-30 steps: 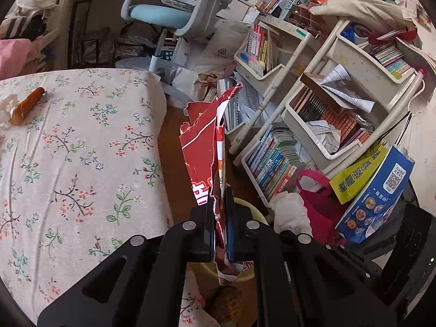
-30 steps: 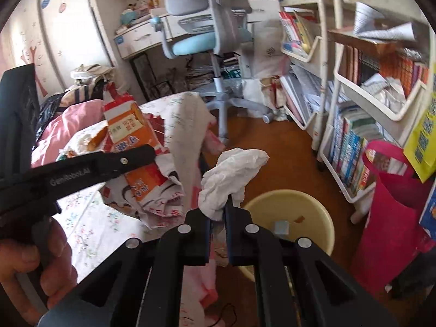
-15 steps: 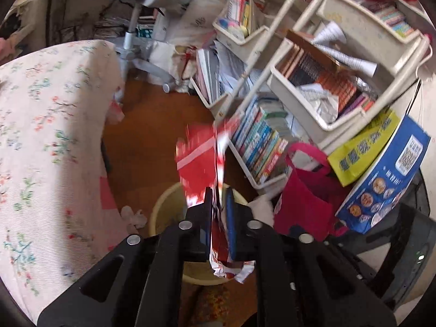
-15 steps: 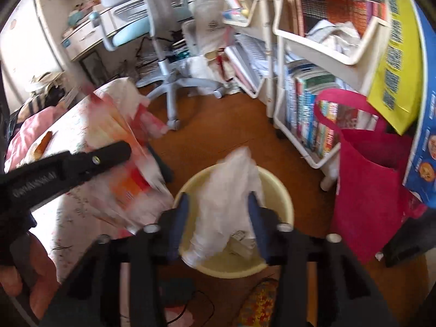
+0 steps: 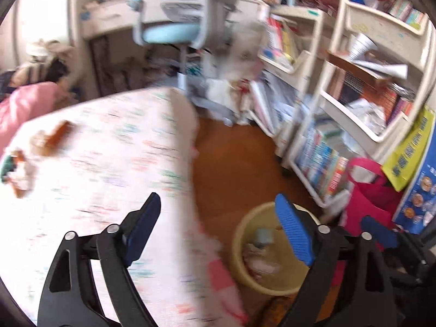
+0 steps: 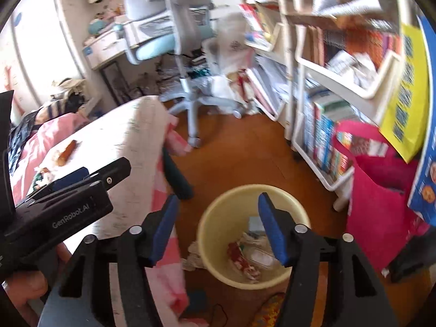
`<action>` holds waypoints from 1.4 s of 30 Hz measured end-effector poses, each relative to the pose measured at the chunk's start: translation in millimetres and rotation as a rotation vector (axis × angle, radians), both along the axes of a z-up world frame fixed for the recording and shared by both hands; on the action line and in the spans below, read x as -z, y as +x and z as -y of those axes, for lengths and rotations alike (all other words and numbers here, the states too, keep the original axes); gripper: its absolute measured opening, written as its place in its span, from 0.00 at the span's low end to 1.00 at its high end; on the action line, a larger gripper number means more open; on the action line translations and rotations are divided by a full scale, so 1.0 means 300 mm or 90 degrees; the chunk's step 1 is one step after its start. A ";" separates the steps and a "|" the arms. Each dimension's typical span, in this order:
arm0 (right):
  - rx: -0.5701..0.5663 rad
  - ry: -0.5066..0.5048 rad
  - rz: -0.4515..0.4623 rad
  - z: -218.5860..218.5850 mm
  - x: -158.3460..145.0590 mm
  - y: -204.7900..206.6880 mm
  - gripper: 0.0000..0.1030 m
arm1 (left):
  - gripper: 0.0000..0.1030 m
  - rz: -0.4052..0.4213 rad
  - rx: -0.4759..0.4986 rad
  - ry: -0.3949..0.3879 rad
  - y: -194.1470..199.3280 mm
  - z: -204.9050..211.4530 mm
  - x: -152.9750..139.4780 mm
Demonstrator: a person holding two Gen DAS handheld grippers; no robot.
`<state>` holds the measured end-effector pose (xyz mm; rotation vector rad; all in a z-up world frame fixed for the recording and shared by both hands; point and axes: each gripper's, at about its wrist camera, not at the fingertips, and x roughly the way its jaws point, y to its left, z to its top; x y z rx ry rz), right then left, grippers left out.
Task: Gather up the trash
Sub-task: 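Return both tools to the table toward the orange scraps and tissues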
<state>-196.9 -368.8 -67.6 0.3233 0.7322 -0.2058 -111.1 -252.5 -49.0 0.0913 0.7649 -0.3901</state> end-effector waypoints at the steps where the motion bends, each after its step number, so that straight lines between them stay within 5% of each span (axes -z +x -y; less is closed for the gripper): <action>1: -0.013 -0.007 0.005 -0.026 -0.011 0.008 0.60 | 0.84 0.008 -0.010 0.004 0.002 -0.036 -0.014; 23: -0.239 -0.120 0.084 -0.553 -0.094 0.168 0.71 | 0.91 0.038 -0.178 0.001 0.103 -0.728 -0.085; 42: -0.286 -0.123 0.075 -0.695 -0.074 0.239 0.73 | 0.91 0.011 -0.223 0.004 0.189 -0.885 -0.028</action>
